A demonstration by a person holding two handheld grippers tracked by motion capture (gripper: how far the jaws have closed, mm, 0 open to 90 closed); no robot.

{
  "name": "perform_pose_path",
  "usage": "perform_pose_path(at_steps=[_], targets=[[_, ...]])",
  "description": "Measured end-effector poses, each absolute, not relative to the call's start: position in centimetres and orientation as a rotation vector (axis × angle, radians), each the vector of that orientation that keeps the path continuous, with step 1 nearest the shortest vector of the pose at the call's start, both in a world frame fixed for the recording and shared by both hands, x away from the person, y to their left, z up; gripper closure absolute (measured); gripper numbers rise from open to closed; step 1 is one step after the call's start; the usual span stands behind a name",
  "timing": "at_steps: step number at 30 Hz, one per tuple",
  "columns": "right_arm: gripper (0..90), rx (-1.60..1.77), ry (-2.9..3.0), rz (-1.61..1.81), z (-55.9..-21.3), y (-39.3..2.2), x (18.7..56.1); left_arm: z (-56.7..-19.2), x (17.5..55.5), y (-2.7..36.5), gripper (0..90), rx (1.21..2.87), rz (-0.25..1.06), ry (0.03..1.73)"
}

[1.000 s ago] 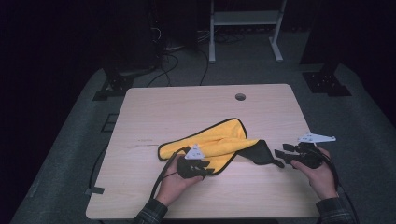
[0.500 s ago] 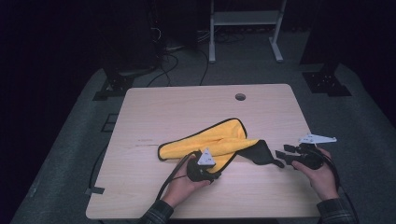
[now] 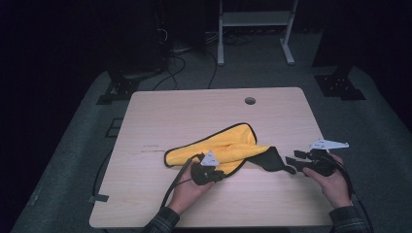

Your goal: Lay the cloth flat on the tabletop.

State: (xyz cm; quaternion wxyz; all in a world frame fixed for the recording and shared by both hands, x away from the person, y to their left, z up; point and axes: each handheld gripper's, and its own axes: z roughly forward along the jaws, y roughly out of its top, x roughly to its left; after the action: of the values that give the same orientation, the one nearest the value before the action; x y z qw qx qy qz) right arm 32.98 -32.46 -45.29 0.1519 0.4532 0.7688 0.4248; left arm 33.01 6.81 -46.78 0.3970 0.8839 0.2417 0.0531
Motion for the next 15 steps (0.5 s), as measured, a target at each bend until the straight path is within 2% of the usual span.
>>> perform_pose_path(at_steps=[8,15], targets=[[46.8,1.298,2.21,1.221,-45.4,-32.5,33.0,-43.5,33.1,10.9,84.1,2.048,0.126,0.657],[46.7,1.273,2.232,1.218,-45.5,-32.1,33.1,-41.9,34.0,16.7,84.5,1.916,0.205,0.786]])
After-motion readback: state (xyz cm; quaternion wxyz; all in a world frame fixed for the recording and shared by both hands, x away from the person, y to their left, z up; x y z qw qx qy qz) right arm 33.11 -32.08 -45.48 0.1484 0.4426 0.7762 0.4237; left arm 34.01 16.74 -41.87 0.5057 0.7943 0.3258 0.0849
